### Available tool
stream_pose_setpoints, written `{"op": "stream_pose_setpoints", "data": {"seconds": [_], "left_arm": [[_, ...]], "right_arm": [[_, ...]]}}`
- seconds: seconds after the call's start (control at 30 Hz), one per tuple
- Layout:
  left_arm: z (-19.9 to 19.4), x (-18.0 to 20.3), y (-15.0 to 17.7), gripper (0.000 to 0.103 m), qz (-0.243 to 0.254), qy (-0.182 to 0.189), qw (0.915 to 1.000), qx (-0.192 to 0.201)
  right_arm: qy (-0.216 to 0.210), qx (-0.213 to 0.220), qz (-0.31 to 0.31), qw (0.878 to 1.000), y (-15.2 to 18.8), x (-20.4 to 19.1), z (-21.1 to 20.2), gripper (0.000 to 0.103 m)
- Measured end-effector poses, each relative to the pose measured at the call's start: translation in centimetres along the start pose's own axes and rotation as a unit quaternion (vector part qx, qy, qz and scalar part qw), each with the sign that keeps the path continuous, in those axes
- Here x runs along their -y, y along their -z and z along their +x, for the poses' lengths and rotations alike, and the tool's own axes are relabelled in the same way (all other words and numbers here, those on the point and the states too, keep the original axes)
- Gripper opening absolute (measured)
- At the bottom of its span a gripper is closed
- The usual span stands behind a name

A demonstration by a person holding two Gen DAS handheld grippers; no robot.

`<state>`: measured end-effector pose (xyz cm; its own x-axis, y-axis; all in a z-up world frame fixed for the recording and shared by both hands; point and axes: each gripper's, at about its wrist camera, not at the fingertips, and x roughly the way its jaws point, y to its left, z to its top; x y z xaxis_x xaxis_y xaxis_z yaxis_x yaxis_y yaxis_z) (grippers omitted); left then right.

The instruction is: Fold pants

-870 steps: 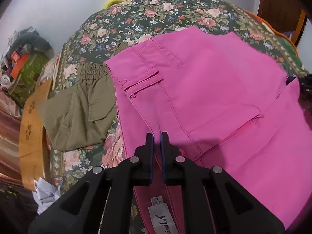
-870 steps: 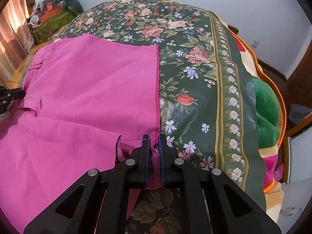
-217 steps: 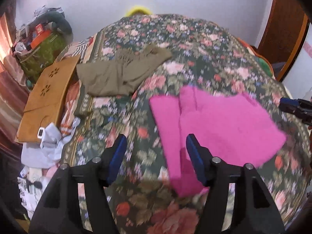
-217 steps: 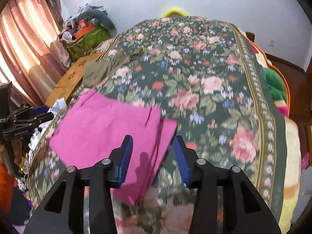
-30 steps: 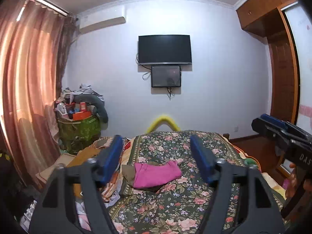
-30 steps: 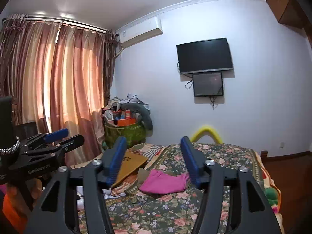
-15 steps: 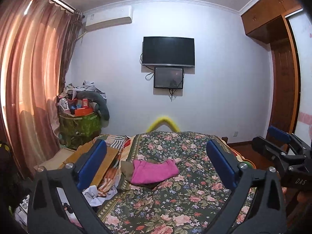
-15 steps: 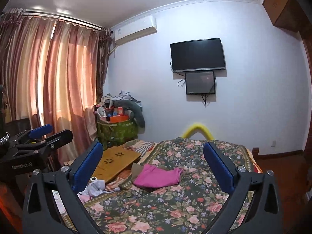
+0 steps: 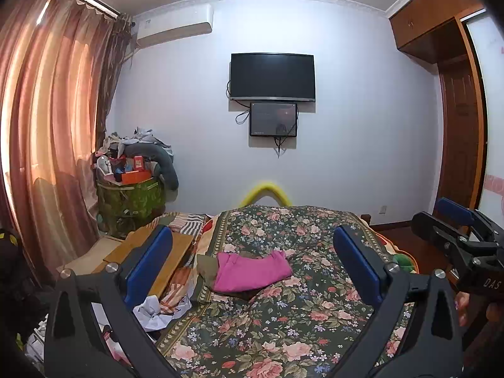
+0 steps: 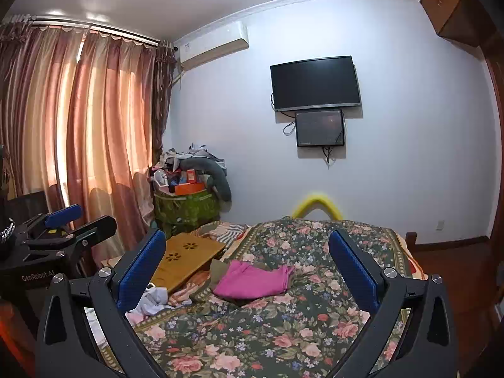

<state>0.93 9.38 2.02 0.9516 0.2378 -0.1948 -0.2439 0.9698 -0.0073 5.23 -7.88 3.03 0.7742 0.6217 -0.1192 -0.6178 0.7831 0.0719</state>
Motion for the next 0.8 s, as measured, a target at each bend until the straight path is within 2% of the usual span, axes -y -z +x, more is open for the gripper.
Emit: {"op": "stream_pose_setpoints", "data": {"seconds": [0.8], "left_arm": [[0.7,0.02,0.47,0.103,-0.003,0.004,1.0,-0.008]], "right_arm": [[0.006,-0.015,-0.001,1.0,0.27,0.07,0.11,0.103]]}}
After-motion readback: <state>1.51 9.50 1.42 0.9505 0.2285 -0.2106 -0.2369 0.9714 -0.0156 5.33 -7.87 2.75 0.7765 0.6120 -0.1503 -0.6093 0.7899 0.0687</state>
